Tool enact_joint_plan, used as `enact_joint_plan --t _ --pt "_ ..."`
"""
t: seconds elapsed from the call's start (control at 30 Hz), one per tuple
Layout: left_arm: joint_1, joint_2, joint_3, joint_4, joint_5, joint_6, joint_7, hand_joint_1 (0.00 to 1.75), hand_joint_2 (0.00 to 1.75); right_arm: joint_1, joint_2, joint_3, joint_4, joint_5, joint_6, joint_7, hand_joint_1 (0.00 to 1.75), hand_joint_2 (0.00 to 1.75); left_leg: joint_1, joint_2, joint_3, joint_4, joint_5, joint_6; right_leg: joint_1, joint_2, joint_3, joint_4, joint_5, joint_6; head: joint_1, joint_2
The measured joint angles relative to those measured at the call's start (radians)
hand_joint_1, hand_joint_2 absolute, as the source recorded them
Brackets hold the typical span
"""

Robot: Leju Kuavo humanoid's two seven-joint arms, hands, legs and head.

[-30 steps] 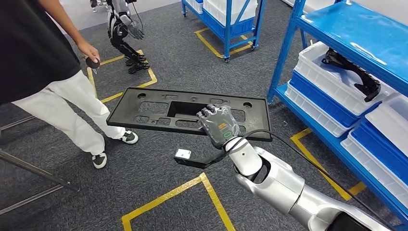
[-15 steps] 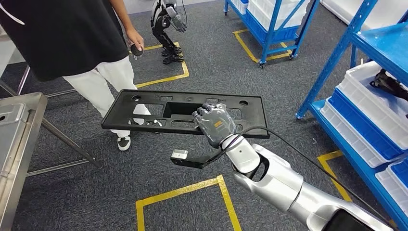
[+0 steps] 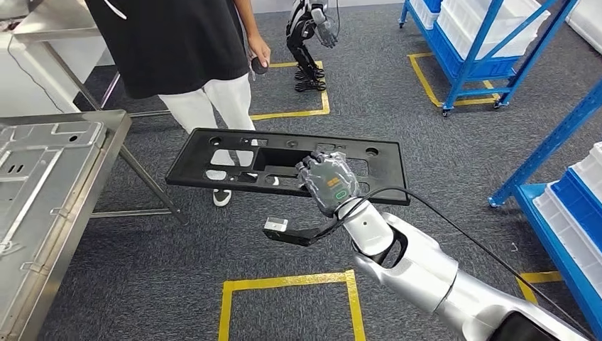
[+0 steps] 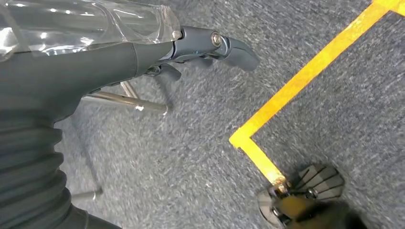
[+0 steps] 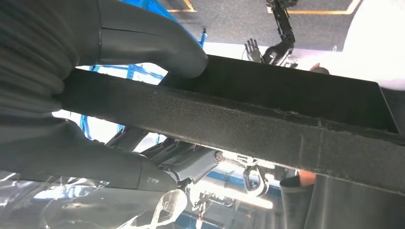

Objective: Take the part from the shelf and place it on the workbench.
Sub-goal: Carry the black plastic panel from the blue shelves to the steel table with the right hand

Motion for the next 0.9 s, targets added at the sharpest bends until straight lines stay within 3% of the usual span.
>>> enact_joint_plan --t 0.03,0.07,0.13,0.17,0.2,0.23,0.3,0.37,0.43,0.5,0.57,0.63,0.67,0.7,0.73,0.8,0.87,0.9 --pt "-0.002 0.000 0.000 0.000 -0.001 0.000 0.000 0.00 1.75 -0.001 -0.002 -0.001 -0.002 0.000 -0.001 0.001 1.75 1.75 -0.001 0.038 -0.028 0.056 -0.025 -0.004 0.002 -0.012 0.002 0.000 -0.001 -0.005 -0.002 0.000" --pt "-0.005 -0.001 0.000 0.000 -0.002 0.000 0.000 0.00 1.75 -0.001 -0.004 -0.001 -0.003 0.000 -0.002 0.001 1.75 1.75 0.000 0.061 -0.063 0.127 -0.055 -0.007 0.005 -0.025 0.003 0.000 -0.003 -0.009 -0.003 0.000" --pt "-0.007 -0.001 0.000 0.000 -0.003 -0.001 0.001 0.00 1.75 0.000 -0.008 -0.002 -0.004 0.000 -0.003 0.002 1.75 1.75 0.002 0.074 -0.124 0.242 -0.090 -0.009 0.010 -0.052 0.005 0.000 -0.008 -0.014 -0.003 0.000" --pt "-0.007 -0.002 0.000 0.000 -0.004 -0.003 0.001 0.00 1.75 0.000 -0.010 -0.002 -0.004 -0.001 -0.004 0.002 1.75 1.75 0.003 0.076 -0.130 0.250 -0.084 -0.008 0.012 -0.065 0.007 0.000 -0.010 -0.015 -0.004 0.000" --pt "-0.006 -0.002 0.000 0.000 -0.005 -0.004 0.002 0.00 1.75 0.000 -0.012 -0.002 -0.005 -0.002 -0.004 0.003 1.75 1.75 0.002 0.079 -0.115 0.217 -0.062 -0.005 0.013 -0.078 0.010 0.000 -0.013 -0.015 -0.004 0.000" --pt "-0.006 -0.002 0.000 0.000 -0.005 -0.004 0.002 0.00 1.75 0.000 -0.013 -0.003 -0.005 -0.003 -0.005 0.003 1.75 1.75 -0.001 0.093 -0.079 0.147 -0.028 -0.001 0.014 -0.090 0.016 0.000 -0.018 -0.014 -0.004 0.000" --pt "-0.008 -0.002 0.000 0.000 -0.006 -0.004 0.003 0.00 1.75 -0.001 -0.015 -0.007 -0.007 -0.003 -0.006 0.005 1.75 1.75 -0.017 0.142 -0.007 0.010 0.019 0.013 0.018 -0.113 0.027 -0.001 -0.027 -0.008 -0.003 0.000" --pt "-0.010 -0.002 0.000 0.000 -0.006 -0.004 0.003 0.00 1.75 -0.001 -0.019 -0.010 -0.009 -0.003 -0.007 0.006 1.75 1.75 -0.032 0.162 0.020 -0.042 0.025 0.024 0.021 -0.134 0.033 -0.002 -0.035 0.001 -0.003 0.000" --pt "-0.008 -0.003 0.000 0.000 -0.006 -0.004 0.003 0.00 1.75 -0.001 -0.021 -0.011 -0.012 -0.004 -0.008 0.006 1.75 1.75 -0.033 0.136 0.023 -0.050 0.027 0.033 0.020 -0.152 0.039 -0.004 -0.042 0.010 -0.003 0.000" --pt "-0.005 -0.003 0.000 0.000 -0.007 -0.004 0.003 0.00 1.75 -0.001 -0.023 -0.012 -0.016 -0.005 -0.009 0.006 1.75 1.75 -0.026 0.111 0.034 -0.062 0.031 0.046 0.017 -0.120 0.033 0.028 -0.066 0.016 -0.003 0.000" --pt "-0.007 -0.005 0.000 0.000 -0.007 -0.004 0.003 0.00 1.75 -0.001 -0.030 -0.013 -0.019 -0.003 -0.008 0.006 1.75 1.75 -0.020 0.085 0.044 -0.068 0.031 0.057 0.015 -0.061 -0.019 0.141 -0.120 0.018 0.001 0.000" --pt "-0.007 -0.007 0.001 0.000 -0.007 -0.005 0.005 0.00 1.75 0.001 -0.035 -0.013 -0.019 -0.002 -0.005 0.005 1.75 1.75 -0.018 0.055 0.047 -0.067 0.031 0.060 0.014 -0.039 -0.091 0.262 -0.156 0.022 0.003 0.000" --pt "-0.005 -0.009 0.001 0.000 -0.007 -0.005 0.005 0.00 1.75 0.002 -0.038 -0.012 -0.019 -0.002 -0.003 0.004 1.75 1.75 -0.016 0.038 0.047 -0.067 0.030 0.059 0.013 -0.037 -0.110 0.279 -0.148 0.024 0.003 0.000" --pt "-0.003 -0.010 0.001 0.000 -0.007 -0.005 0.006 0.00 1.75 0.003 -0.040 -0.012 -0.019 -0.002 -0.002 0.003 1.75 1.75 -0.013 0.021 0.048 -0.065 0.029 0.057 0.011 -0.034 -0.109 0.256 -0.119 0.027 0.003 0.000" --pt "-0.001 -0.010 0.001 0.000 -0.006 -0.005 0.006 0.00 1.75 0.002 -0.041 -0.012 -0.020 -0.003 0.000 0.002 1.75 1.75 -0.009 0.004 0.049 -0.062 0.026 0.053 0.008 -0.027 -0.090 0.199 -0.077 0.030 0.003 0.000" --pt "0.000 -0.010 0.001 0.000 -0.005 -0.005 0.006 0.00 1.75 0.001 -0.043 -0.012 -0.020 -0.005 0.004 -0.002 1.75 1.75 -0.003 -0.026 0.045 -0.049 0.018 0.040 -0.004 0.017 -0.038 0.067 -0.009 0.037 0.003 0.000" --pt "0.000 -0.010 0.001 0.000 -0.005 -0.005 0.006 0.00 1.75 0.000 -0.043 -0.012 -0.019 -0.009 0.006 -0.006 1.75 1.75 -0.001 -0.051 0.036 -0.041 0.013 0.028 -0.007 0.042 -0.015 0.013 0.005 0.036 0.003 0.000" --pt "0.002 -0.010 0.001 0.000 -0.005 -0.005 0.005 0.00 1.75 -0.001 -0.043 -0.011 -0.019 -0.011 0.006 -0.008 1.75 1.75 0.001 -0.064 0.032 -0.041 0.014 0.022 -0.003 0.033 -0.013 0.012 0.004 0.030 0.002 0.000"
